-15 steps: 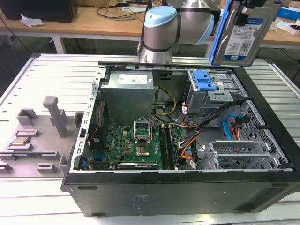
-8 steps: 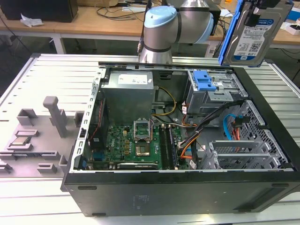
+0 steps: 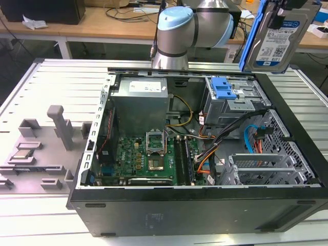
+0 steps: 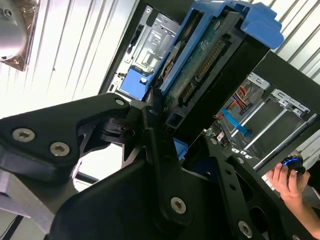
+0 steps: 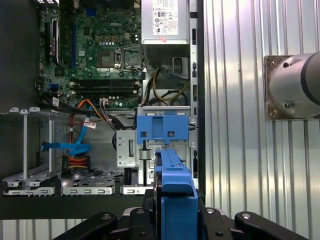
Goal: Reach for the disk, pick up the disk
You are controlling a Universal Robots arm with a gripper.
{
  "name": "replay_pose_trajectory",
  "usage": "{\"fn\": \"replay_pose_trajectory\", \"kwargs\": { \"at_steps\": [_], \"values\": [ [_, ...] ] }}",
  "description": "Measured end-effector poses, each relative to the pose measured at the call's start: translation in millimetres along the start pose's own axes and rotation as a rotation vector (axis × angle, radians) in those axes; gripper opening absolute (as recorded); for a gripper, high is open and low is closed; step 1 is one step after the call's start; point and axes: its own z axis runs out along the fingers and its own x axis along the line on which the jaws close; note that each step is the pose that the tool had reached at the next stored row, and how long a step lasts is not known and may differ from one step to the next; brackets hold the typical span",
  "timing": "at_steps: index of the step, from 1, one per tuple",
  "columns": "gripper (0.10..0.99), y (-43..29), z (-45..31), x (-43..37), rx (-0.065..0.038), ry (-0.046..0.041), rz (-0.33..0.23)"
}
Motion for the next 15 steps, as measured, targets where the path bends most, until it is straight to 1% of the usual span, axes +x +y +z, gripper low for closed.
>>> {"fn": "replay_pose_trajectory", "kwargs": {
  "at_steps": [15],
  "values": [
    [0.369, -0.6, 0.1, 19.5, 0.0, 0.0, 0.0]
  ]
}}
